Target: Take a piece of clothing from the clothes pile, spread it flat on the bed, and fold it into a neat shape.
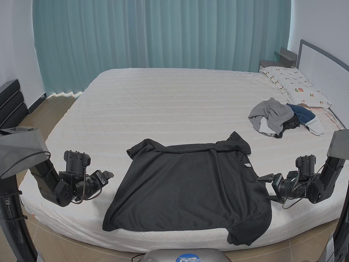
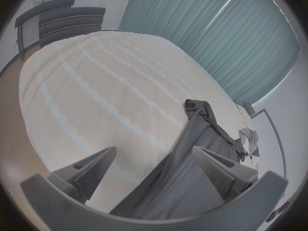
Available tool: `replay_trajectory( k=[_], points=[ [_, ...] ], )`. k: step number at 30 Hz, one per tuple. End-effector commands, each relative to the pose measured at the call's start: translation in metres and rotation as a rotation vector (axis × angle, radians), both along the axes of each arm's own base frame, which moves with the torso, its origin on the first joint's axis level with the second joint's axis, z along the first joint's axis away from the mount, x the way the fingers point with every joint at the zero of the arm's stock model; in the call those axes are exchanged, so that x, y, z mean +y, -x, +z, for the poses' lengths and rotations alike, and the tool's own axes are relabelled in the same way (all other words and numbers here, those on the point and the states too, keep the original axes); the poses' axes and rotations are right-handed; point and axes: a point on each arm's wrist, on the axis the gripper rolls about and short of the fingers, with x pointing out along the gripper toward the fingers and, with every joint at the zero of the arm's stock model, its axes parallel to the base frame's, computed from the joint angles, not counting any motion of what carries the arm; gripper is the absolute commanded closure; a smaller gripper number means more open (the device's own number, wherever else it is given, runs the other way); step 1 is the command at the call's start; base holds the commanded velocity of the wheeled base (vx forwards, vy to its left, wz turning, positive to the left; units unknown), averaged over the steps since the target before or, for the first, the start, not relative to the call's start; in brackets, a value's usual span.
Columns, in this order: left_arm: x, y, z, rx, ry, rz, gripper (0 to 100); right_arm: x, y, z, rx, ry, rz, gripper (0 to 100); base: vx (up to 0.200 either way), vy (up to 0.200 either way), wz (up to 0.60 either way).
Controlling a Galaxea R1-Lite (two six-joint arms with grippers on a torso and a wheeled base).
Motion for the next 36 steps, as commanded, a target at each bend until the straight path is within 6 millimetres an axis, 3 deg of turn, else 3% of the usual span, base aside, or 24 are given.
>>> replay_trajectory(
  k=[1,11,17,31,36],
  points=[
    [0.0,-0.005,0.006,-0.025,0.042,0.037,0,0.001,0.0,0.0,0.001,0.0,0.002,0,0.2,0.0,0.0],
    [-0.006,-0.018,0.013,-0.07,0.075,0.045,0,0.001,0.0,-0.001,0.003,0.0,0.0,0,0.14,0.0,0.0],
    [-0.016,-0.041,0.008,-0.103,0.086,0.027,0,0.001,0.0,0.0,0.002,-0.001,-0.001,0,0.0,0.0,0.0],
    [-0.064,-0.118,-0.022,-0.15,0.098,-0.056,0,0.001,0.001,0.0,0.004,-0.001,-0.001,0,0.0,0.0,0.0],
    [-0.069,-0.127,-0.027,-0.149,0.095,-0.055,0,0.001,0.001,-0.001,0.005,-0.001,-0.001,0,0.0,0.0,0.0]
  ],
)
